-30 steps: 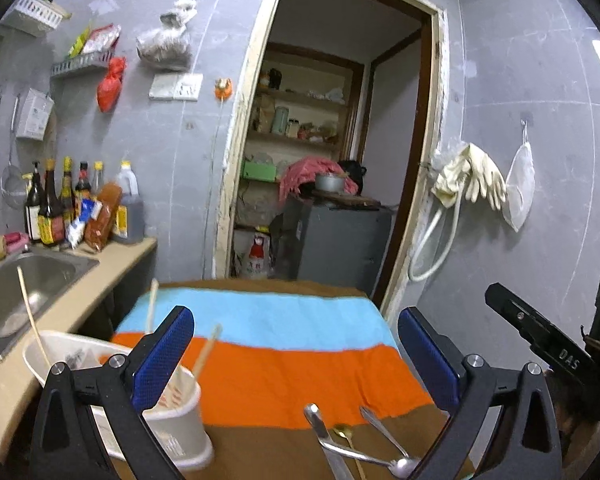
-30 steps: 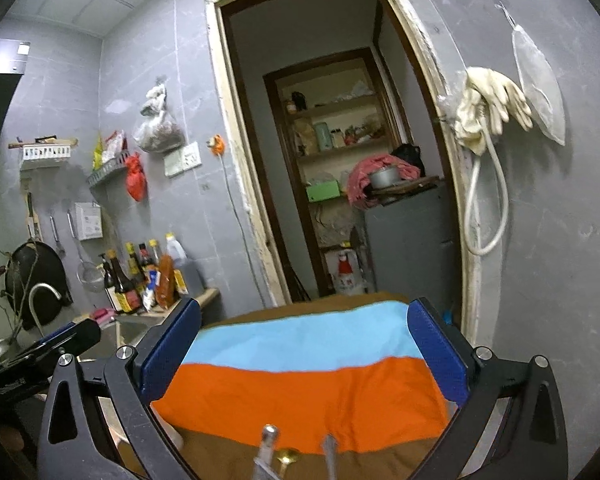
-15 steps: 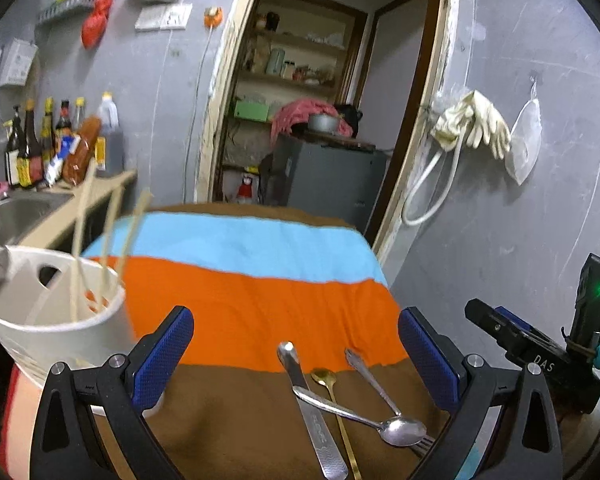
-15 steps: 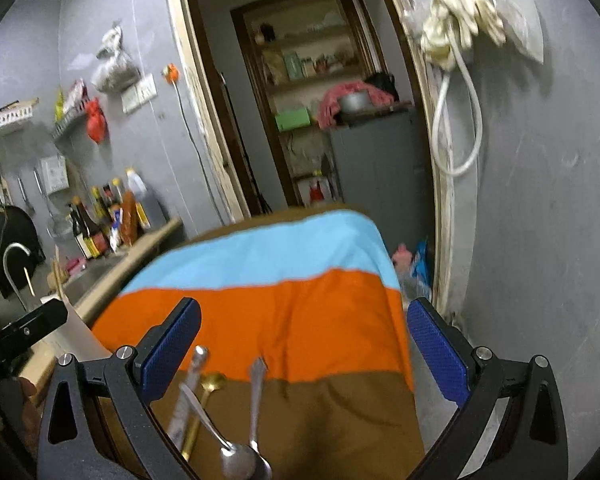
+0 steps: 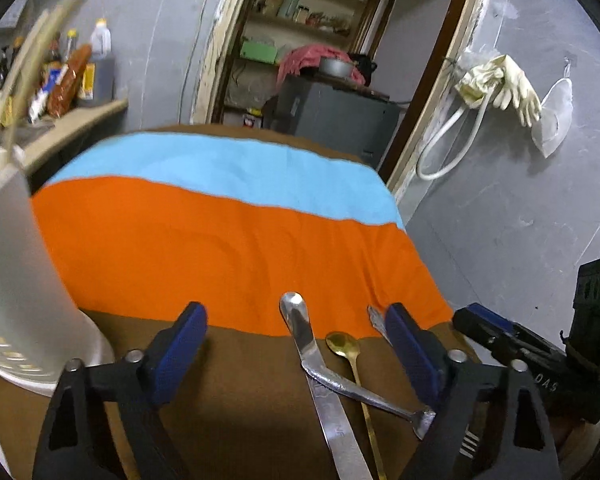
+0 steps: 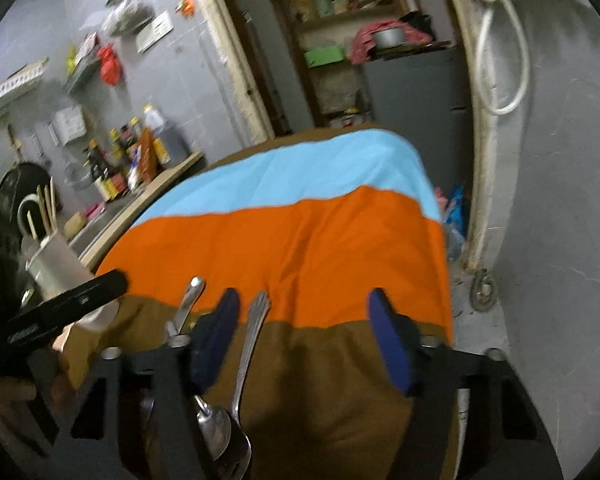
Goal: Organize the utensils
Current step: 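Move both open tools back down to the remaining spoons and forks, then grasp a metal spoon with the left tool while the right tool grasps a fork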
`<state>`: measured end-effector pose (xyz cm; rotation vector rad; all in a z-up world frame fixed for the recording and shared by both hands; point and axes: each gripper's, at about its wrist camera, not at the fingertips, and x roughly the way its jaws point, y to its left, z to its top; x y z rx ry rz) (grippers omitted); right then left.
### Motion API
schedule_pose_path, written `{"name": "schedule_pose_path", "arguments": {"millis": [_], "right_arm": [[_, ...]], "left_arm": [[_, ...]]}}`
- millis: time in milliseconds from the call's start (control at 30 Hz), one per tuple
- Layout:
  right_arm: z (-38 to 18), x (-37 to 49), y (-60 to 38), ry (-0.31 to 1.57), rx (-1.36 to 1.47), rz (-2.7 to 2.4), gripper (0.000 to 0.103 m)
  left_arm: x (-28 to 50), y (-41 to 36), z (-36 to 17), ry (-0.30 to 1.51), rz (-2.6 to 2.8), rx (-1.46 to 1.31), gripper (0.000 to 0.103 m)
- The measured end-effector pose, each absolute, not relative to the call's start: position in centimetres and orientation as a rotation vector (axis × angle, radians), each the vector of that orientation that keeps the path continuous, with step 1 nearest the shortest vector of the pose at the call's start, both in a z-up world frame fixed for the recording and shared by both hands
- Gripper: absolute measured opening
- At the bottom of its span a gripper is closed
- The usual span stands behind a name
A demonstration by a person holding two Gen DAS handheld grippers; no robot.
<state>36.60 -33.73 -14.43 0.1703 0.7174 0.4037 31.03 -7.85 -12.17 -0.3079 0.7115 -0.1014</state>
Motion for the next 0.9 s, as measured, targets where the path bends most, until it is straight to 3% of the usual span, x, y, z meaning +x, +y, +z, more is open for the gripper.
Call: {"name": "schedule_pose_path", "arguments": {"millis": [67,133,500,567,900], "right_arm": [[-15.2,36.8,-32.9,0.742,0.147,0.441,0.041],[-15.7,37.0,-32.1,0.768,0.137,0.482,0.038],[-17.2,37.5,-29.0,0.871,0.034,0.521,0.038],[-17.2,37.4,-28.8,0.877,0.008,0.521,0.038],[-16.6,36.0,-27.4,0.866,-0.180,0.387,0.036]], "left_arm": [[31.6,-7.7,-12.8,0.741,-0.114,-0.327,0.073],[32.2,-7.7,-13.6,0.781,-0.121,-0.340,0.072],[33.6,-8.8,-15.3,0.893,-0.144,-0.344,0.055],[33.9,-9.1,-15.3,0.910,-0.173,-0.347,0.045],[34.4,-8.2,-15.5,0.938,-0.168,-0.436,0.027]]}}
